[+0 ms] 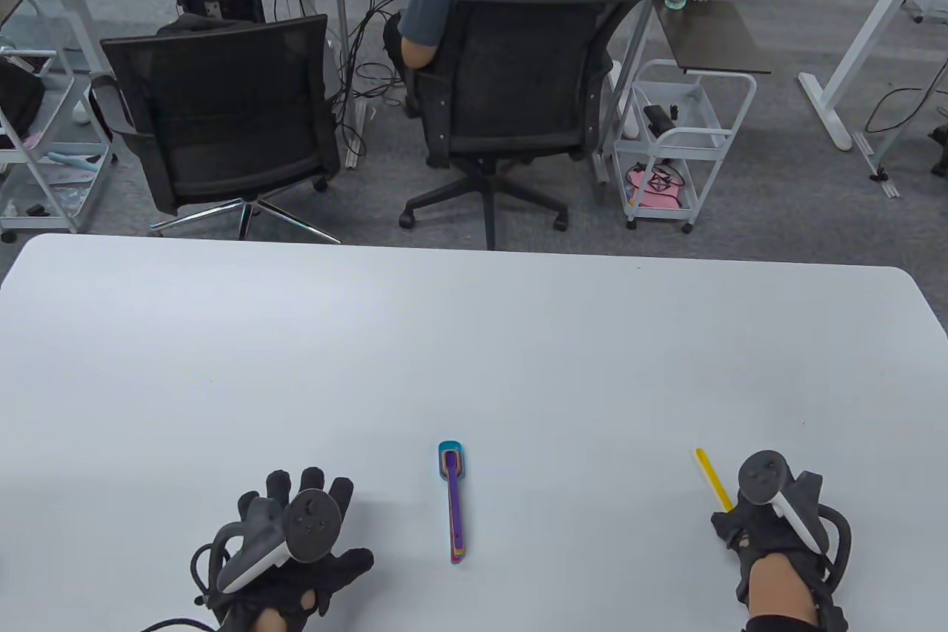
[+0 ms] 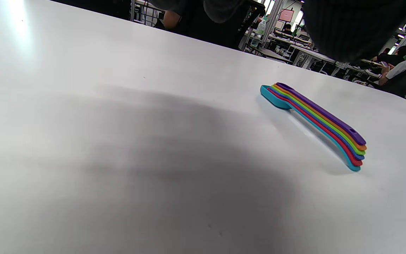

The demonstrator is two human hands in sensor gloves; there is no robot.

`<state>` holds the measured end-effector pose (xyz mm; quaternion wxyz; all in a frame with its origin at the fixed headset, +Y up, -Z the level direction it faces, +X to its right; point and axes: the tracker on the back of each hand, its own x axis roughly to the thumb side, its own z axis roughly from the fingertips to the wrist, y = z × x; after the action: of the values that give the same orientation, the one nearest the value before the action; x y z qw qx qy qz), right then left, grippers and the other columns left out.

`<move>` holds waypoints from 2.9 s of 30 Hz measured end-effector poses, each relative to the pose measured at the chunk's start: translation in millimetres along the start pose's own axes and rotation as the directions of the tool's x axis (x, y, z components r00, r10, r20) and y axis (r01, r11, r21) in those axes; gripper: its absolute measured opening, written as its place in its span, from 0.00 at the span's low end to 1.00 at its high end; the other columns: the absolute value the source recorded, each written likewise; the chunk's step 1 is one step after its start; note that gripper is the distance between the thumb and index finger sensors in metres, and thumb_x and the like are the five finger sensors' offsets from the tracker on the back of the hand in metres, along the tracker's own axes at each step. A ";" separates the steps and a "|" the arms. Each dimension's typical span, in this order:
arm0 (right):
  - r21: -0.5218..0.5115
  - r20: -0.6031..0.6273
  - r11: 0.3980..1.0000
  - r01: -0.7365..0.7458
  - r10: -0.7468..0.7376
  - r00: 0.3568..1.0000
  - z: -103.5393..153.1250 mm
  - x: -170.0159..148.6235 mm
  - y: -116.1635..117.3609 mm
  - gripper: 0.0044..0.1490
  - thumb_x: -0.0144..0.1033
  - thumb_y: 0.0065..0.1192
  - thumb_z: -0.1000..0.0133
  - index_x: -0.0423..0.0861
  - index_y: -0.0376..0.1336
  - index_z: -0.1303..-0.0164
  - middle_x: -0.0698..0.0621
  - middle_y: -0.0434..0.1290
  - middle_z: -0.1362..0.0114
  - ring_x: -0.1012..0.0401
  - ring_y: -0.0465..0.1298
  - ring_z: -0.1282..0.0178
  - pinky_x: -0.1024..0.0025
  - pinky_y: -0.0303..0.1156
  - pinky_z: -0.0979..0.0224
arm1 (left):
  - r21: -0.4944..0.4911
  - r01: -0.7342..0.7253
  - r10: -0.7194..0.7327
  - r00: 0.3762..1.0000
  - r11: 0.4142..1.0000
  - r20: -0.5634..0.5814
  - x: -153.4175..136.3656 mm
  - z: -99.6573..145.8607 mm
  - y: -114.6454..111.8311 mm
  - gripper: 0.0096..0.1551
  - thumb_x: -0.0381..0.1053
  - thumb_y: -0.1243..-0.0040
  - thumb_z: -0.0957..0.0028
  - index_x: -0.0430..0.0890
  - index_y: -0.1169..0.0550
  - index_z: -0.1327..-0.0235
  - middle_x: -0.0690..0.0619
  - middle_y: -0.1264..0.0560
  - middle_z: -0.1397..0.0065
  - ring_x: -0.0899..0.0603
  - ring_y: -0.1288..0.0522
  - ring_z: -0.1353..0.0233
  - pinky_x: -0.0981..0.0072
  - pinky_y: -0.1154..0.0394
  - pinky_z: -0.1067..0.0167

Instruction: Nest measuring spoons

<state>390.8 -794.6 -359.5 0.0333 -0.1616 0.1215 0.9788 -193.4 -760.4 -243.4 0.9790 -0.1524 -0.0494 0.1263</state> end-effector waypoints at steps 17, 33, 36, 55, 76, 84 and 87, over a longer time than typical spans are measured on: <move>0.016 -0.023 1.000 -0.025 0.025 0.999 2.0 6.4 -0.8 0.39 0.54 0.78 0.56 0.39 0.71 0.43 0.60 0.82 0.69 0.63 0.78 0.83 0.58 0.81 0.69 | -0.009 0.006 -0.005 1.000 1.000 0.004 2.0 -0.7 -1.2 0.63 0.75 0.37 0.54 0.49 0.47 0.11 0.36 0.56 0.09 0.18 0.64 0.15 0.15 0.64 0.32; -0.037 -0.040 0.999 -0.013 0.012 0.999 2.3 6.9 -0.1 0.37 0.54 0.79 0.56 0.39 0.73 0.48 0.62 0.82 0.72 0.65 0.78 0.85 0.60 0.82 0.72 | -0.009 0.005 -0.005 1.000 1.000 -0.002 1.3 -0.9 -0.9 0.63 0.75 0.37 0.54 0.49 0.47 0.11 0.36 0.56 0.09 0.18 0.64 0.15 0.15 0.64 0.32; -0.054 -0.051 0.998 -0.019 0.017 0.999 2.9 8.0 0.0 0.37 0.54 0.79 0.57 0.39 0.73 0.49 0.62 0.82 0.73 0.66 0.78 0.86 0.61 0.82 0.73 | -0.010 0.004 -0.004 1.000 1.000 -0.004 1.0 -0.9 -0.8 0.63 0.75 0.37 0.53 0.49 0.47 0.11 0.36 0.56 0.09 0.18 0.64 0.15 0.15 0.64 0.32; -0.095 0.003 0.991 0.099 -0.099 0.995 57.8 142.6 -29.5 0.37 0.55 0.80 0.57 0.37 0.76 0.54 0.63 0.83 0.75 0.67 0.78 0.89 0.62 0.82 0.76 | -0.006 0.006 -0.006 1.000 1.000 0.020 3.9 1.1 -1.4 0.63 0.75 0.37 0.53 0.49 0.47 0.11 0.36 0.56 0.09 0.18 0.64 0.16 0.15 0.64 0.32; -0.010 0.107 0.985 0.171 -0.169 0.980 124.5 275.1 14.5 0.36 0.54 0.80 0.56 0.35 0.76 0.54 0.62 0.83 0.75 0.68 0.79 0.89 0.62 0.83 0.77 | -0.006 0.029 -0.028 0.998 1.000 0.057 11.4 5.3 -3.7 0.63 0.75 0.37 0.53 0.49 0.46 0.11 0.35 0.55 0.09 0.18 0.63 0.16 0.15 0.63 0.32; 0.011 0.143 0.987 0.162 -0.162 0.976 134.8 294.6 22.1 0.36 0.54 0.80 0.56 0.35 0.76 0.54 0.63 0.83 0.75 0.68 0.79 0.89 0.62 0.83 0.77 | -0.010 0.030 -0.029 0.998 1.000 0.053 11.8 5.5 -3.5 0.63 0.75 0.37 0.53 0.49 0.46 0.11 0.35 0.55 0.09 0.18 0.63 0.16 0.15 0.63 0.32; 0.009 0.160 0.988 0.156 -0.155 0.975 138.9 300.0 23.3 0.36 0.54 0.80 0.55 0.35 0.76 0.54 0.63 0.83 0.75 0.68 0.79 0.89 0.62 0.83 0.77 | -0.010 0.031 -0.031 0.998 0.999 0.052 11.8 5.4 -3.4 0.63 0.75 0.37 0.53 0.49 0.46 0.11 0.35 0.55 0.09 0.18 0.63 0.16 0.15 0.63 0.32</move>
<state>61.9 -774.8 -324.0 0.1190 -0.0915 0.1038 0.9832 -182.0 -758.9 -236.5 0.9784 -0.1534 -0.0778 0.1147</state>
